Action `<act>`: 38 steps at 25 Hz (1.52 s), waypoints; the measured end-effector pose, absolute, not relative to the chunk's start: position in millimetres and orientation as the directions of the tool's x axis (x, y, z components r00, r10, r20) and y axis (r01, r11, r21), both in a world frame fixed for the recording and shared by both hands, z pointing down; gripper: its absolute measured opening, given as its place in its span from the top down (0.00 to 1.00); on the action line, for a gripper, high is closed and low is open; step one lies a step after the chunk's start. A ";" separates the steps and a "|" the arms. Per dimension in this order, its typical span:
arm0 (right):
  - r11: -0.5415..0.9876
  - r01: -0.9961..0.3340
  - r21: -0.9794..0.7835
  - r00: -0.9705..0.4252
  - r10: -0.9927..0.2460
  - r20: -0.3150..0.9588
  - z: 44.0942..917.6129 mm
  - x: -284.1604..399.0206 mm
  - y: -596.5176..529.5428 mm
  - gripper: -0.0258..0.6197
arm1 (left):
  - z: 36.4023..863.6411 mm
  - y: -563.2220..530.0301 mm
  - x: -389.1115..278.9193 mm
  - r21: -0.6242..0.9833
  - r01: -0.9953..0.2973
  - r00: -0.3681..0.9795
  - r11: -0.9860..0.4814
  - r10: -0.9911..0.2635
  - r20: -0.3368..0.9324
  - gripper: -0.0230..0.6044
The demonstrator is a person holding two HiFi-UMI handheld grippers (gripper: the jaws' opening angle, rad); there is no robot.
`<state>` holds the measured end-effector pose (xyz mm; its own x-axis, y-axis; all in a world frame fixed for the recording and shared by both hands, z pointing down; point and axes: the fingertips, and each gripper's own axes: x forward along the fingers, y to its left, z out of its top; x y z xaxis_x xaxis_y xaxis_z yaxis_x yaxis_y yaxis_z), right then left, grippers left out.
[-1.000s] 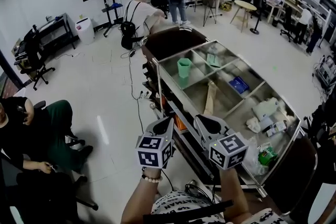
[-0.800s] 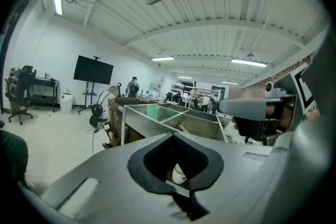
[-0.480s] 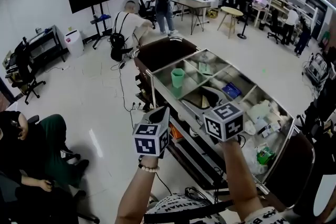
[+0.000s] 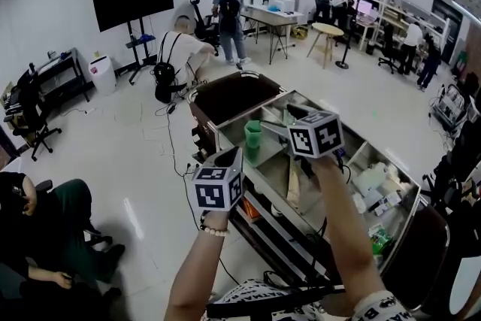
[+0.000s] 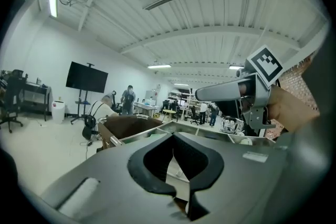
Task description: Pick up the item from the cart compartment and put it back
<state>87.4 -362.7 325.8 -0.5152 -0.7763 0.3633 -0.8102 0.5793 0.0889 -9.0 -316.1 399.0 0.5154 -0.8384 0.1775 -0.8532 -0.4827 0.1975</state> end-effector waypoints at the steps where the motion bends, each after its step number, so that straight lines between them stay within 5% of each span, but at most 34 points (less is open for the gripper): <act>1: 0.578 -0.813 0.072 -0.512 -0.767 0.386 331.2 87.9 -371.9 0.31 | 401.1 -321.7 -9.5 0.204 -0.855 0.512 -0.477 -0.838 0.190 0.96; 19: 0.581 -0.812 0.060 -0.341 -0.555 0.758 482.3 72.4 -487.1 0.28 | 453.6 -358.8 -18.1 0.236 -0.881 0.470 -0.410 -0.815 0.340 0.96; 29: 0.600 -0.793 0.103 -0.249 -0.475 0.844 527.8 68.5 -488.9 0.28 | 466.0 -356.8 -23.0 0.240 -0.882 0.469 -0.406 -0.808 0.357 0.96; 38: 0.594 -0.797 0.111 -0.244 -0.484 0.840 533.5 63.7 -492.6 0.41 | 469.2 -354.5 -26.1 0.250 -0.880 0.471 -0.403 -0.808 0.355 0.96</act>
